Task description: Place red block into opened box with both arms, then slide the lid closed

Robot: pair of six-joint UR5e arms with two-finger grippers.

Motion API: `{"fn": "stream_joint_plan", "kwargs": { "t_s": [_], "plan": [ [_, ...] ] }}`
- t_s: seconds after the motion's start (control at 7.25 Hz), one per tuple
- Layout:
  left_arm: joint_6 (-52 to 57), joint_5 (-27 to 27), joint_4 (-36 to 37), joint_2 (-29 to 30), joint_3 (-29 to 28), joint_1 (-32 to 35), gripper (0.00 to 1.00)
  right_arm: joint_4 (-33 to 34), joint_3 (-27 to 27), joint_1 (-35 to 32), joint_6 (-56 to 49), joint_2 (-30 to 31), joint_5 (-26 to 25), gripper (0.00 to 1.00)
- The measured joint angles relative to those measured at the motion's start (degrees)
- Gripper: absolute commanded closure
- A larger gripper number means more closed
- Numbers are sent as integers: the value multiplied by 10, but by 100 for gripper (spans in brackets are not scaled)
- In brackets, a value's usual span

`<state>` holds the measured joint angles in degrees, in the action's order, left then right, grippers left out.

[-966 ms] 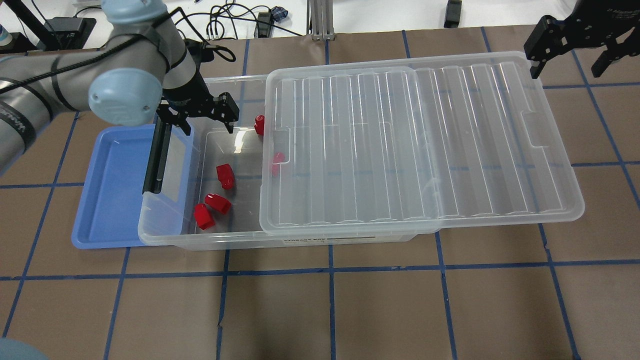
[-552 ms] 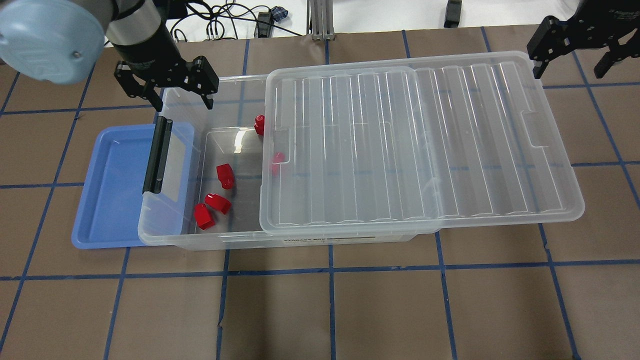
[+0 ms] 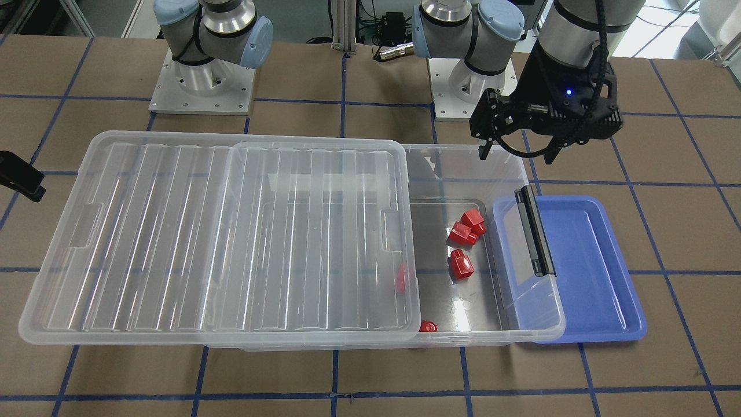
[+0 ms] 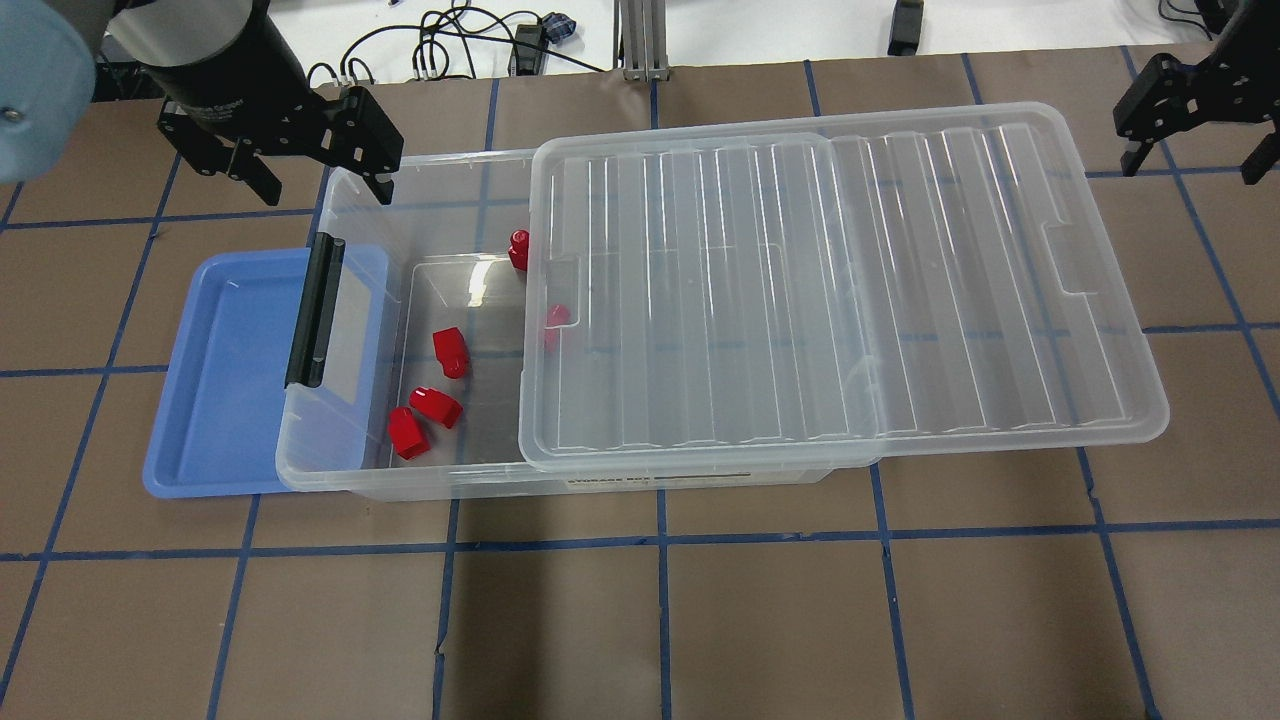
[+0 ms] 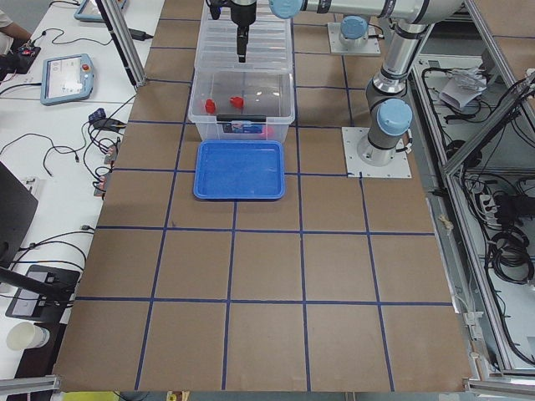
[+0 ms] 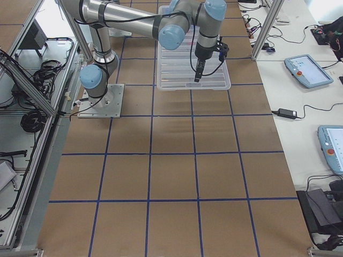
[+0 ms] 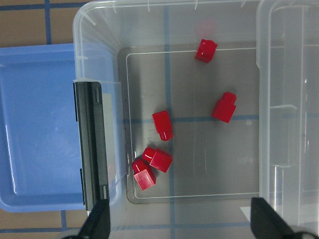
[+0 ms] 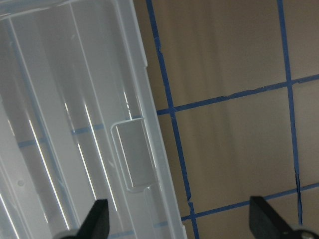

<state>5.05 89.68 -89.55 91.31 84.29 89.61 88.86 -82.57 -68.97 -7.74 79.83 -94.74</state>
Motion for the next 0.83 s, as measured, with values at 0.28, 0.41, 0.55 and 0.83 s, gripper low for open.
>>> {"fn": "stream_joint_plan", "kwargs": {
  "t_s": [0.28, 0.41, 0.55, 0.83],
  "plan": [
    [22, -6, -6, -9, 18, -4, 0, 31, -17, 36, -4, -29, -18, 0],
    [24, -7, -9, -14, 34, -6, 0, 73, -31, 48, -5, -40, -33, 0],
    [24, -8, -10, -15, 42, -8, 0, 112, -47, 53, -9, -47, -40, 0],
    [18, -9, -8, -10, 40, -7, 0, 122, -72, 52, -23, -45, -39, 0]
  ]
}}
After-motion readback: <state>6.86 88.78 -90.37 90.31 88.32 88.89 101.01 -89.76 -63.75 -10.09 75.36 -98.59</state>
